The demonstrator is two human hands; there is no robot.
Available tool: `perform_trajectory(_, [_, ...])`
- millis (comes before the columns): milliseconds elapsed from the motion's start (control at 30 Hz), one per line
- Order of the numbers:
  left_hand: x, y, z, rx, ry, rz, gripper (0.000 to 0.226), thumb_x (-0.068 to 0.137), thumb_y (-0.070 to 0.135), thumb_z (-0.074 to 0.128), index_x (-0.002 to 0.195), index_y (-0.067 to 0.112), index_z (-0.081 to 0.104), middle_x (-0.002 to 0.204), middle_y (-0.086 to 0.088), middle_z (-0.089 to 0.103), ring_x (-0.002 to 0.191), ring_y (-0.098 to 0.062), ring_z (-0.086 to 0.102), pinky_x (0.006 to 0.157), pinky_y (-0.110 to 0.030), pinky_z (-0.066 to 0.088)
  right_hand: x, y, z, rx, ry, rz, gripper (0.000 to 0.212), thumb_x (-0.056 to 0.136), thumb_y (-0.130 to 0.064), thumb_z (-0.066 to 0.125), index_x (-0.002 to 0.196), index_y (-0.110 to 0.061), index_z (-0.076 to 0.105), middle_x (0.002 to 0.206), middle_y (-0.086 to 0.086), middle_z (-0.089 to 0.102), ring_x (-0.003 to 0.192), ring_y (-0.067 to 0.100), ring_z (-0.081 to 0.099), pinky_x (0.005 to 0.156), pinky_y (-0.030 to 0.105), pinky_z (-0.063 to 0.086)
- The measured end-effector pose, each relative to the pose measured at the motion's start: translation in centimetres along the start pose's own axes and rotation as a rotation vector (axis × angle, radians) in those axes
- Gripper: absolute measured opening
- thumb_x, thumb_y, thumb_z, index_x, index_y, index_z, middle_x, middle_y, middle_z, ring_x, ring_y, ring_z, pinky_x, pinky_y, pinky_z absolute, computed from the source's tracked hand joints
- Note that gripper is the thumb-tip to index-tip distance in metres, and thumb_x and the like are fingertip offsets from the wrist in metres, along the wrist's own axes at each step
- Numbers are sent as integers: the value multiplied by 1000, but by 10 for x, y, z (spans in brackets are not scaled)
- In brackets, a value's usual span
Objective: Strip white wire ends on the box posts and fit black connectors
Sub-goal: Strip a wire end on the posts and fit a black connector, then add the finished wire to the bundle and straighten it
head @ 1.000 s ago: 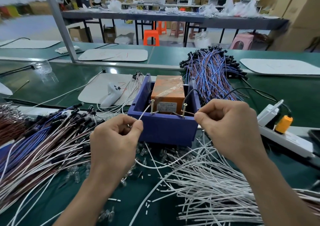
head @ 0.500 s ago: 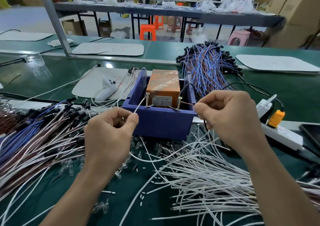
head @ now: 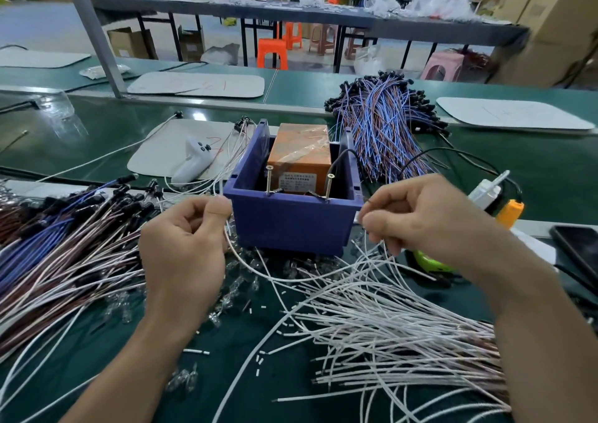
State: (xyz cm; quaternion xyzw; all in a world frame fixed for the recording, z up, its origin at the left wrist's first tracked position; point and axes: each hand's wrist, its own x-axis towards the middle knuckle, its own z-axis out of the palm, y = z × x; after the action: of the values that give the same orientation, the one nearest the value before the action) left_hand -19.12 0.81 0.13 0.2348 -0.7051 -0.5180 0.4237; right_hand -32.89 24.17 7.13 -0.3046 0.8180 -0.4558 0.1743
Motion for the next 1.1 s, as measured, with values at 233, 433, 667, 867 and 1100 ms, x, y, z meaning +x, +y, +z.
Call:
perform_trajectory(233, [7, 12, -6, -568, 99, -364, 38, 93, 9, 59, 57, 18, 64, 48, 0, 55, 40, -11, 46, 37, -19, 35, -3, -3, 36, -566, -318, 54, 32, 69, -35, 85, 99, -39, 74, 84, -25, 70, 65, -9, 60, 51, 6, 39])
perform_trajectory(433, [10, 11, -10, -758, 35, -420, 34, 100, 20, 51, 74, 13, 69, 61, -5, 69, 49, -14, 62, 48, -20, 51, -2, -9, 39, -410, -181, -53, 27, 91, -41, 71, 72, -23, 74, 47, -8, 48, 42, 6, 36, 41, 16, 31])
perform_trajectory(667, [-19, 14, -1, -395, -416, -122, 26, 87, 27, 58, 84, 14, 81, 79, -15, 77, 66, -27, 73, 60, -25, 56, -10, -33, 23, 984, 54, -205, 49, 97, -34, 49, 52, -15, 51, 48, 0, 33, 55, 19, 28, 58, 29, 32])
perform_trajectory(867, [-45, 17, 20, -59, -825, -67, 18, 93, 35, 69, 108, 38, 78, 100, 11, 79, 92, -7, 74, 77, -16, 54, -6, -29, 23, 1413, 93, -214, 49, 102, -34, 44, 56, -18, 44, 47, -1, 24, 57, 20, 30, 64, 29, 36])
perform_trajectory(1100, [-41, 13, 23, -259, -649, -392, 8, 85, 19, 76, 87, 24, 83, 80, -11, 78, 66, -16, 69, 65, -25, 57, 0, -15, 16, 1376, 232, -166, 32, 88, -28, 57, 58, -17, 50, 49, 0, 26, 56, 20, 33, 61, 30, 42])
